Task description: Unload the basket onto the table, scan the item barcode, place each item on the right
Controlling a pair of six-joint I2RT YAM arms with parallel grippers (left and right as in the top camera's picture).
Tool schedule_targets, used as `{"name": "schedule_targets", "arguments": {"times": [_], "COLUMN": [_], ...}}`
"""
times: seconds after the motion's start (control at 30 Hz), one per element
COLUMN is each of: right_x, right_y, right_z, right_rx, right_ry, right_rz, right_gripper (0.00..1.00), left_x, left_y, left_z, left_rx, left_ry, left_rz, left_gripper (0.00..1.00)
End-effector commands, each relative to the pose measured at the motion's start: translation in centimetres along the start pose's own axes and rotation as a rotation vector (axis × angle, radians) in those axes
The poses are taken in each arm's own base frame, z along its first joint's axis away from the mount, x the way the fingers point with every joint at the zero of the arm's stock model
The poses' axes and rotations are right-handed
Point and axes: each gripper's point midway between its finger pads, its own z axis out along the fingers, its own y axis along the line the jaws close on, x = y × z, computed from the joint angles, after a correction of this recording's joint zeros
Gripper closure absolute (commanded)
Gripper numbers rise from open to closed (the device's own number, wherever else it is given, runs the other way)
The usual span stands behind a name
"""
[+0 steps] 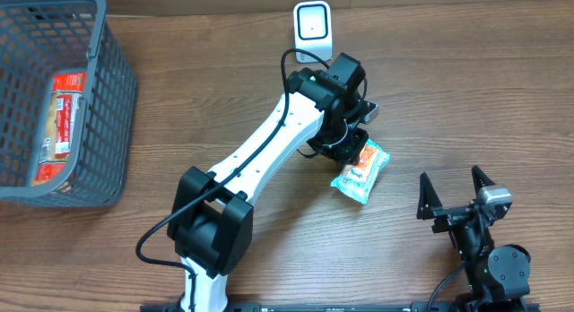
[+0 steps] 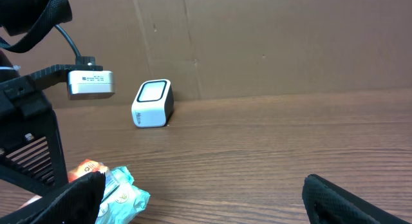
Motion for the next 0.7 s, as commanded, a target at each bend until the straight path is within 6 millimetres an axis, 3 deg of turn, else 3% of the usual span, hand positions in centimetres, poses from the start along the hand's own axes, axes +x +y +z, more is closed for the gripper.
{"name": "schedule_targets", "arguments": {"times": [0.0, 0.2, 0.33, 0.47, 0.57, 0.67], "right_x": [0.3, 0.3, 0.3, 0.3, 0.3, 0.3], "right_y": [0.0, 0.0, 0.0, 0.0, 0.0, 0.0], "right_z": [0.0, 0.0, 0.0, 0.0, 0.0, 0.0], "right_rx": [-0.001, -0.001, -0.001, -0.001, -0.001, -0.001], "right_ry": [0.000, 0.000, 0.000, 0.000, 0.000, 0.000], "right_rz": [-0.006, -0.006, -0.006, -0.006, -0.006, -0.006], "right_gripper": [0.00, 0.00, 0.00, 0.00, 0.00, 0.00], "left_x": [0.5, -0.2, -1.2, -1.9, -1.7, -1.0], "left_y": [0.7, 0.8, 0.7, 1.0, 2.0, 2.9], "left_z": [1.3, -0.2, -2.7, -6.5, -8.8, -9.7], "left_rx": [-0.012, 0.012, 0.012, -0.014, -0.053, -0.073], "left_ry": [0.035, 0.005, -0.057, -0.143, -0.185, -0.184], "left_rz": [-0.017, -0.033, -0.030, -0.030, -0.049, -0.076], "left_gripper": [0.96, 0.96, 0.96, 0.96, 0.96, 0.96]}}
